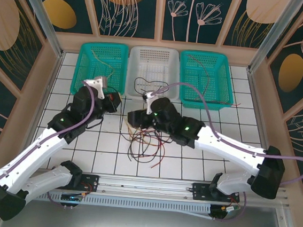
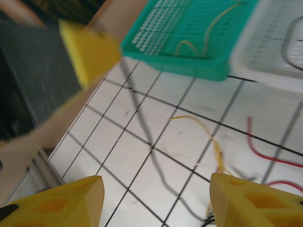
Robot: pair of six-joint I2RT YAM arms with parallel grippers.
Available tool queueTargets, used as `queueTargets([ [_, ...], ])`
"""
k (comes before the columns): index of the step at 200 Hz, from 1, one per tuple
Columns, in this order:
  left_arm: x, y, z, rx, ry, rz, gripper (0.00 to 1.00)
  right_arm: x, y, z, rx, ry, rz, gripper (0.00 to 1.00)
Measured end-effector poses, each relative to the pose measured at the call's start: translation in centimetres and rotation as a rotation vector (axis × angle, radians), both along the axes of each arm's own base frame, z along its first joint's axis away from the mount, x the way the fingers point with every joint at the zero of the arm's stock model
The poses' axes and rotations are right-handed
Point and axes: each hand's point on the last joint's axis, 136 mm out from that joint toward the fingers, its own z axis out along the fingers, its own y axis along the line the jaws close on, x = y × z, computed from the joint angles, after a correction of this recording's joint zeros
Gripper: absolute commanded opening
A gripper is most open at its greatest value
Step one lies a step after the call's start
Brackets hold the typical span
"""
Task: Untangle the cables
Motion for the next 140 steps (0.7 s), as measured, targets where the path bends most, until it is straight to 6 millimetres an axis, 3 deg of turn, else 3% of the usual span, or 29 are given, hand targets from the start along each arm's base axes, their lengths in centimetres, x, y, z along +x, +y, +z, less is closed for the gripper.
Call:
queueTargets([
  [23, -0.2, -1.0, 3.6, -0.074, -0.043, -0.044, 0.00, -1.7, 2.3, 0.0, -0.018, -0.023, 0.071, 0.62],
  [48, -0.5, -1.9, 6.1, -0.136, -0.067, -0.087, 0.00, -1.3, 2.5, -0.6, -0.044, -0.034, 0.052, 0.61],
  [103, -0.8, -2.7, 7.6, -0.220, -0.046, -0.120, 0.00, -0.1, 2.3, -0.4, -0.030, -0.050, -0.016, 0.56],
  [140, -0.8, -2.8, 9.1, -0.261, -0.056, -0.116, 0.00, 0.6, 2.2, 0.2, -0.001, -0.053, -0.057, 0.41],
])
